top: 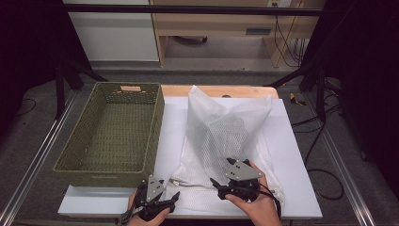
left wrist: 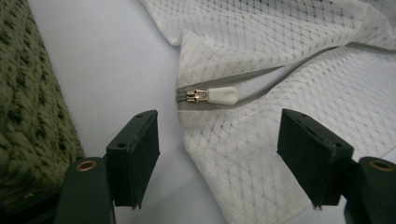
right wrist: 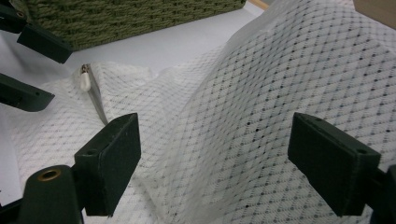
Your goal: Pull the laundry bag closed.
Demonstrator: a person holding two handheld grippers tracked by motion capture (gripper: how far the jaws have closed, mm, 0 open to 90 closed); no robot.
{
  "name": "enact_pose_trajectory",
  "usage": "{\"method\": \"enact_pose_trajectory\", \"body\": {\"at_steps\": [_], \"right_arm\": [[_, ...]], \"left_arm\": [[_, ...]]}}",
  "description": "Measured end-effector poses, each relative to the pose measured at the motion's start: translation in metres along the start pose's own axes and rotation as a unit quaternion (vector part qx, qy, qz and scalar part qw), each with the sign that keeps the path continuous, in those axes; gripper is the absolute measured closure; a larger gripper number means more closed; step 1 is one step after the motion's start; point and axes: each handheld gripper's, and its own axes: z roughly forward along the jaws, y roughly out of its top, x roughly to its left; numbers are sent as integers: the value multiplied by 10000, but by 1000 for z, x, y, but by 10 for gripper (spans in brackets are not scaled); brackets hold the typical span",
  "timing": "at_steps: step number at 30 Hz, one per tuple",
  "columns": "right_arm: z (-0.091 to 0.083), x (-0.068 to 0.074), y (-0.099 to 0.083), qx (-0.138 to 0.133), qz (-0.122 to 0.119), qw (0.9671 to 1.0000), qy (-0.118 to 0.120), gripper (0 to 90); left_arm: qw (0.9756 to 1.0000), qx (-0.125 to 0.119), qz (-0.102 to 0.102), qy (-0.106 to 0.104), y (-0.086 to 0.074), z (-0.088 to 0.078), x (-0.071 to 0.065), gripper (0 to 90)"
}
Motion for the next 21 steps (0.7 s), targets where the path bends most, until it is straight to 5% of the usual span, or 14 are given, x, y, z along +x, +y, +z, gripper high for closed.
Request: {"method": "enact_pose_trajectory", "body": {"at_steps": [6,21], "right_arm": [[4,7,0,95,-161,9998,88,207],[9,13,-2,214,-288,9991,228,215]], "left_arm": [[9999,84,81,58,-1,2,-1,393],[9998,54,-108,174,0,9,8,532]]}}
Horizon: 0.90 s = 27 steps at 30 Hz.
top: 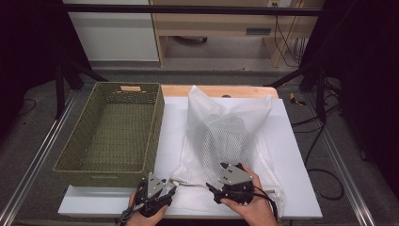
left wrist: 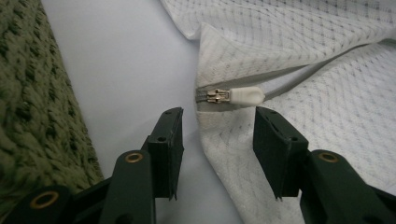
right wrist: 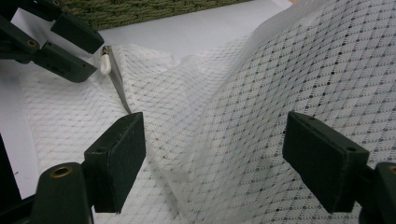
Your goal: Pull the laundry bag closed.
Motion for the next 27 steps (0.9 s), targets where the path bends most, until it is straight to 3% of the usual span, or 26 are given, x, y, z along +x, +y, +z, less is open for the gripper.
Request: {"method": "enact_pose_trajectory", "body": {"at_steps": [15,27], "right_arm": [[0,0,0,20,4,10000,43,219],[-1,-1,0,18,24,10000,39,219]], "left_arm": [[9999,75,-3,-138,0,6,8,656],[9999,34,51,-127,0,9,7,768]]}}
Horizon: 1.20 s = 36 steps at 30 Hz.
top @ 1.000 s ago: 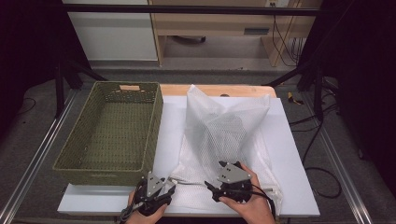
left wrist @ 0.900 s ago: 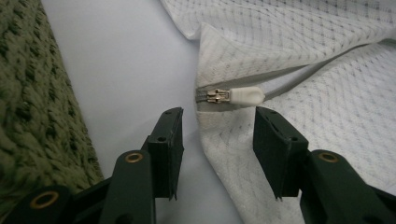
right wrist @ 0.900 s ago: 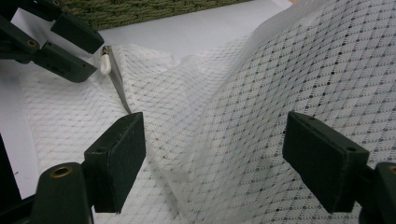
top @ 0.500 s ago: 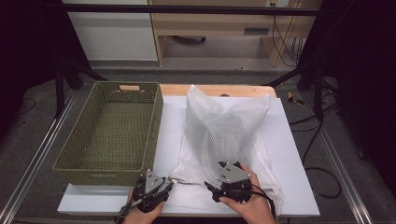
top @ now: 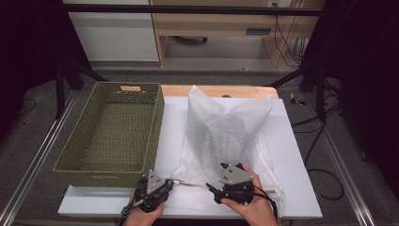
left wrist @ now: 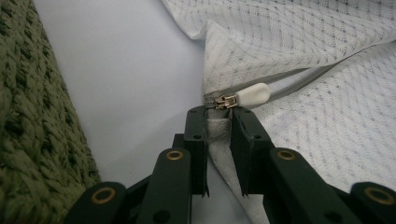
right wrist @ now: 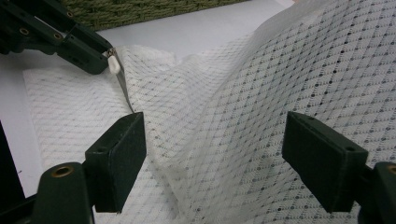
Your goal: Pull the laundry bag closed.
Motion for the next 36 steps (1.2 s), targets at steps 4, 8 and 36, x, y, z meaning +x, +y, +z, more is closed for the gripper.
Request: {"method": "enact_pose_trajectory", "body": {"at_steps": [4,8,36], "right_arm": [[0,0,0,-6,14,10000,6,219],[-1,0,0,-16,23,10000,-9,219],[5,27,16,-176,-308,9992,209,426]], "left_arm": [[10000,-26,-26,17,-1,0,-1,824],[10000,-16,-56,0,0,0,-2,859],[9991,-393,-125,-62,16,-30,-11,883]]}}
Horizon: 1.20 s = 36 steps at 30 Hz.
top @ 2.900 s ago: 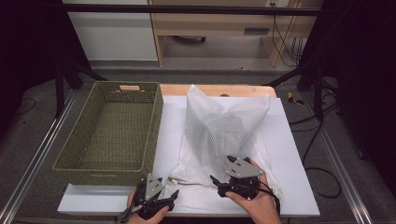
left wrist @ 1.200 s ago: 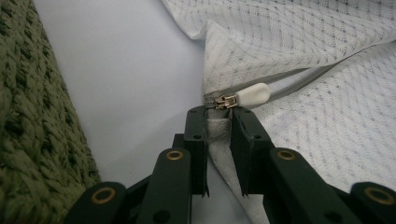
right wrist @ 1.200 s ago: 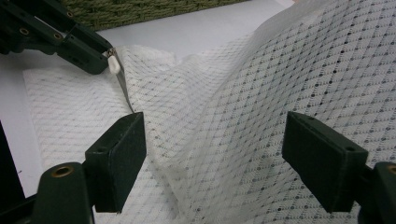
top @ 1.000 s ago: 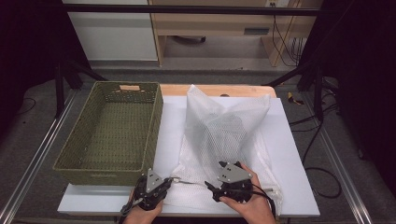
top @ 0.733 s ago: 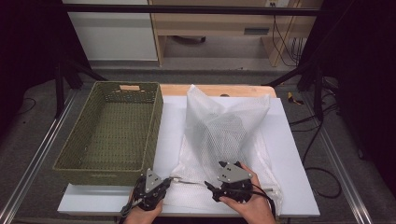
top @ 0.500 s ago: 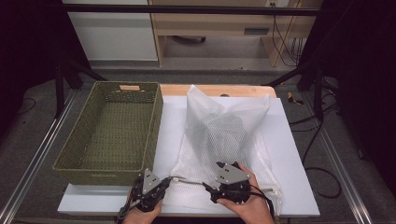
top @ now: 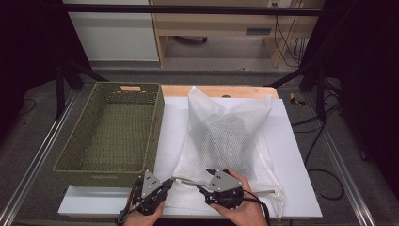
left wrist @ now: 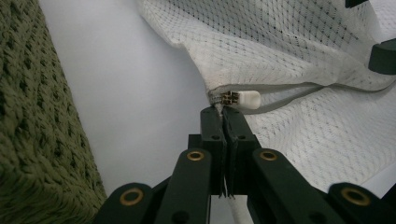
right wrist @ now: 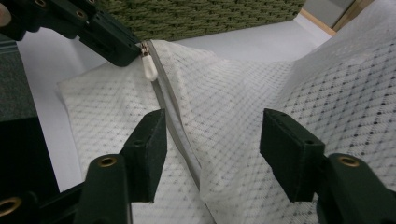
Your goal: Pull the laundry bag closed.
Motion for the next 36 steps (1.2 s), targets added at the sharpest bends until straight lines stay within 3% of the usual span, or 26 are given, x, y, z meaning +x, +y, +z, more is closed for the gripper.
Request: {"method": "enact_pose_trajectory", "body": {"at_steps": [15,23,36], "right_arm": [[23,17,8,67,-289,9996,44,533],[36,31,13,82,-539,9984,174,634],[50,35,17,121,-710,9971,227,696]], "left_arm": [[9999,25,-102,3,1,1,1,885],[9999,38,-132,2,2,1,0,886],[9998,37,-209,-10,3,1,0,886]]}}
